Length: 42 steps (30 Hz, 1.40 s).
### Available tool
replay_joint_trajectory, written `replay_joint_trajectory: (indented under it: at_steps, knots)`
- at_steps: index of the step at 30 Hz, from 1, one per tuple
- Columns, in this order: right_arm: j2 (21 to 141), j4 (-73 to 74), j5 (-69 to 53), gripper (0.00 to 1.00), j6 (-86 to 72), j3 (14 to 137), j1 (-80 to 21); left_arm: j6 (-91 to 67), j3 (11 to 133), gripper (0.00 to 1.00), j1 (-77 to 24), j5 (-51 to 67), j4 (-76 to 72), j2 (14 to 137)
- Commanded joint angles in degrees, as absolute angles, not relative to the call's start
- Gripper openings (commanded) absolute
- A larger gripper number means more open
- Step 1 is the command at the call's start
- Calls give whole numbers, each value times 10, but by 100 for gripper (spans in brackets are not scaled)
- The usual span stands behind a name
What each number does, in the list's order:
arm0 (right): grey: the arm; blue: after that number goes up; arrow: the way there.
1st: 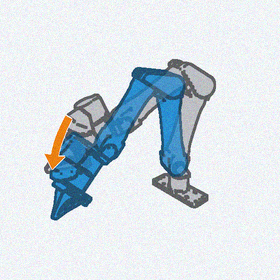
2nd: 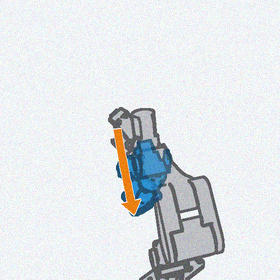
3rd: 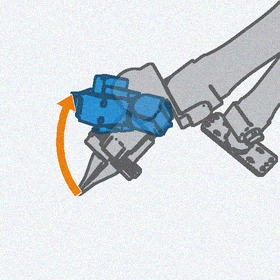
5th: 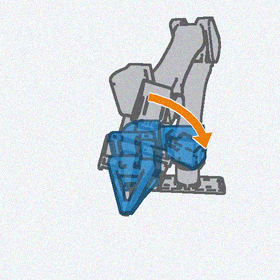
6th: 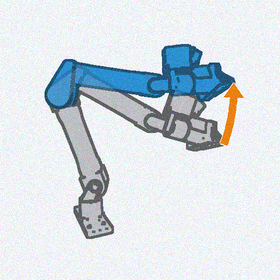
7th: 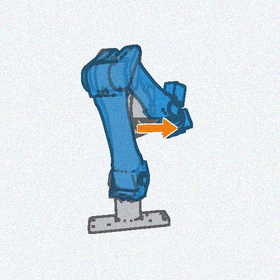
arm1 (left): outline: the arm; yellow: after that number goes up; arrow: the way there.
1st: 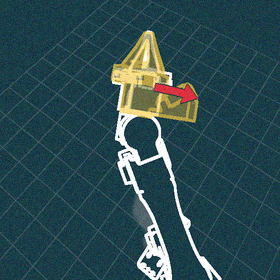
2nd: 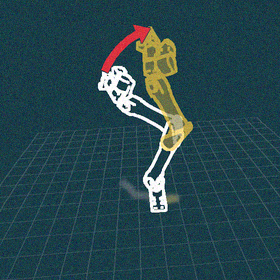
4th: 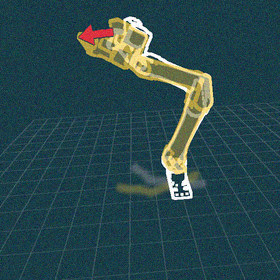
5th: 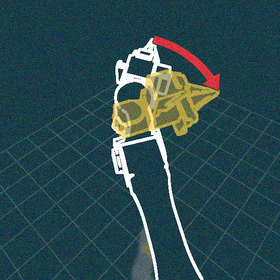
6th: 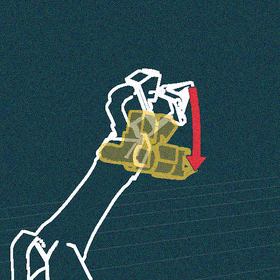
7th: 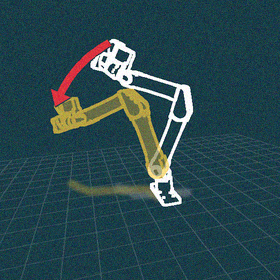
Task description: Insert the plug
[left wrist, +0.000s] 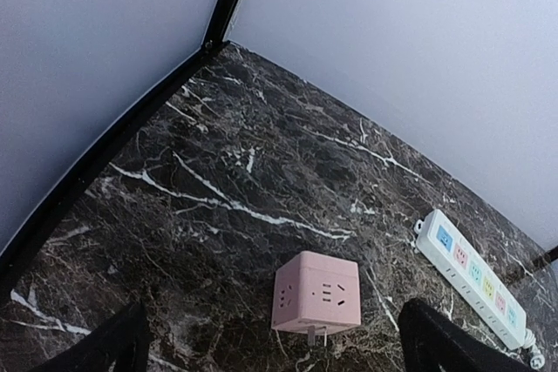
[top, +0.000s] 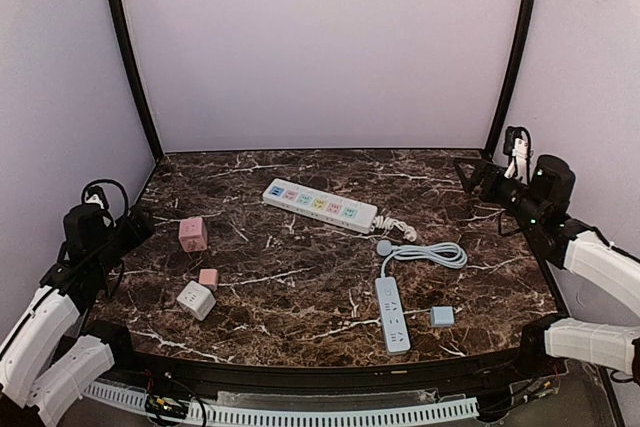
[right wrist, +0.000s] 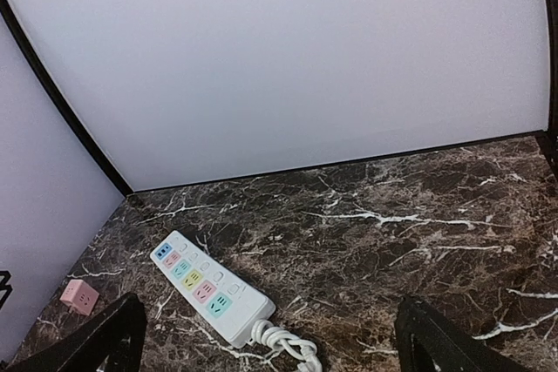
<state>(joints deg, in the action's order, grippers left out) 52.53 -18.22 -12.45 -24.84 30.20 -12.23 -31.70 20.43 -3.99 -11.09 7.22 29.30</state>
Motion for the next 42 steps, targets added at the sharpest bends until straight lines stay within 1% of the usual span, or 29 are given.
replay_joint_trajectory:
  at_steps: [1, 6, 10, 14, 20, 21, 23, 28, 31, 33, 35, 38, 41, 42]
  knots:
    - [503, -125, -96, 99, -269, 324, -119, -304, 215, 100, -56, -51, 96, 322]
    - [470, -54, -59, 99, -331, 339, -119, -286, 215, 100, -102, -55, 102, 336]
    - [452, 29, 31, 99, -406, 339, -119, -278, 209, 100, -115, -30, 103, 331]
    - [464, 128, 64, 99, -455, 363, -119, -275, 208, 100, -133, -12, 100, 332]
    - [554, 207, 4, 99, -439, 408, -124, -273, 202, 100, -165, -16, 97, 335]
    - [579, 215, -27, 99, -428, 415, -127, -271, 202, 100, -175, -9, 94, 335]
    - [617, 240, -49, 98, -420, 445, -134, -268, 205, 100, -195, -6, 88, 339]
    - [681, 324, -54, 99, -382, 516, -182, -249, 216, 100, -261, -9, 59, 368]
    - [685, 365, -53, 99, -351, 537, -215, -241, 224, 100, -300, -20, 35, 411]
    - [684, 370, -70, 99, -333, 541, -238, -252, 236, 100, -321, -52, 46, 437]
    - [694, 383, -63, 99, -319, 560, -267, -275, 255, 100, -346, -105, 91, 454]
    - [703, 382, -14, 99, -317, 575, -321, -302, 274, 100, -387, -212, 156, 467]
    - [704, 360, -5, 99, -316, 574, -352, -313, 297, 100, -405, -302, 184, 479]
    - [704, 351, -6, 99, -316, 573, -356, -313, 309, 100, -405, -353, 201, 483]
